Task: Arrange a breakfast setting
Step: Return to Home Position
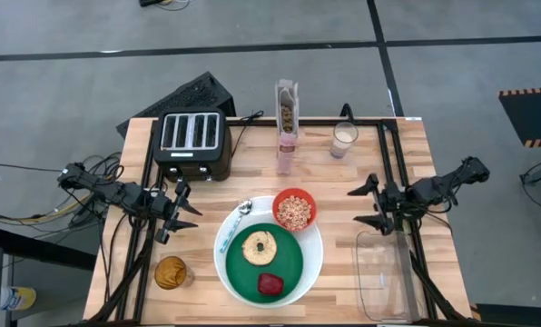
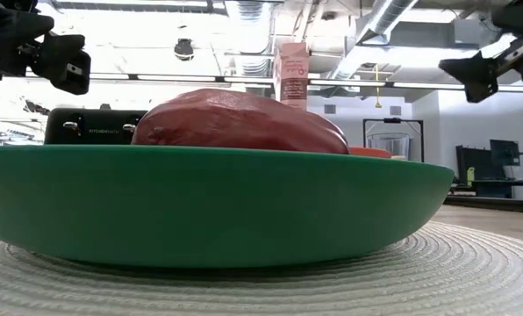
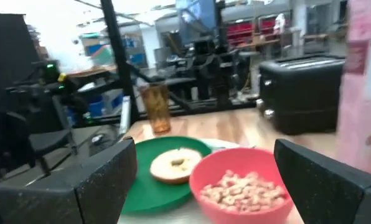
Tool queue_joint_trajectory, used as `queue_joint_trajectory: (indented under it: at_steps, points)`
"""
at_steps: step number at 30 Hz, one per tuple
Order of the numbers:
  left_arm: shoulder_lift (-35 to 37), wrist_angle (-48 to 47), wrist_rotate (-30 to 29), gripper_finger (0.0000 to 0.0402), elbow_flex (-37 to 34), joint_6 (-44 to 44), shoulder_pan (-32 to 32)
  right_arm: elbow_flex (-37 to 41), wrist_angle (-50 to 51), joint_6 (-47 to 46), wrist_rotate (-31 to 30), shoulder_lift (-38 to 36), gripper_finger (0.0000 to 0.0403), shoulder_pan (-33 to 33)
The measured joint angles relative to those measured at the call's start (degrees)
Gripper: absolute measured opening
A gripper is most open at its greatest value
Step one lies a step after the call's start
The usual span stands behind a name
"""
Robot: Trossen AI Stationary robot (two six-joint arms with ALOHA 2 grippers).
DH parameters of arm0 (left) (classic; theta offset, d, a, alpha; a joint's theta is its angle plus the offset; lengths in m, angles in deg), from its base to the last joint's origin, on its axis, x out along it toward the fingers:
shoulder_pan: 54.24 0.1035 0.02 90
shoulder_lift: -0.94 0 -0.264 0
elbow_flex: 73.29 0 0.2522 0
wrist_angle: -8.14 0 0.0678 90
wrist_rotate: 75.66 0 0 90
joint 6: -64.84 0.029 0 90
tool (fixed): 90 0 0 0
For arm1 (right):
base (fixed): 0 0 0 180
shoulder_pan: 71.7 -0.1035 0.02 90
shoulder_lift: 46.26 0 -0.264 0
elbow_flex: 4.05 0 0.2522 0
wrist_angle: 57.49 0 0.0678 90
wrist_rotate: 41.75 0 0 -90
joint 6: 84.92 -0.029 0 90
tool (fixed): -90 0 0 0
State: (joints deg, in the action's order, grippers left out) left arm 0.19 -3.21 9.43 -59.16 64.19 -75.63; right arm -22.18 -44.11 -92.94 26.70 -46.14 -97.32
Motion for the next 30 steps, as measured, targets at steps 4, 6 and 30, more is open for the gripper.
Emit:
queue_joint_trajectory:
  at_steps: [4,6,30]
  points:
    - [0.0,0.0,0.0,0.0144,0.0,0.0,0.0,0.9,-0.8,-0.6,5.2,0.0,0.04,0.0]
    - [0.0,0.0,0.0,0.0144,0.0,0.0,0.0,2.2,-1.9,-0.6,7.5,0.0,0.04,0.0]
    - [0.0,0.0,0.0,0.0144,0.0,0.0,0.0,4.0,-2.2,-4.2,12.9,3.2,0.04,0.3]
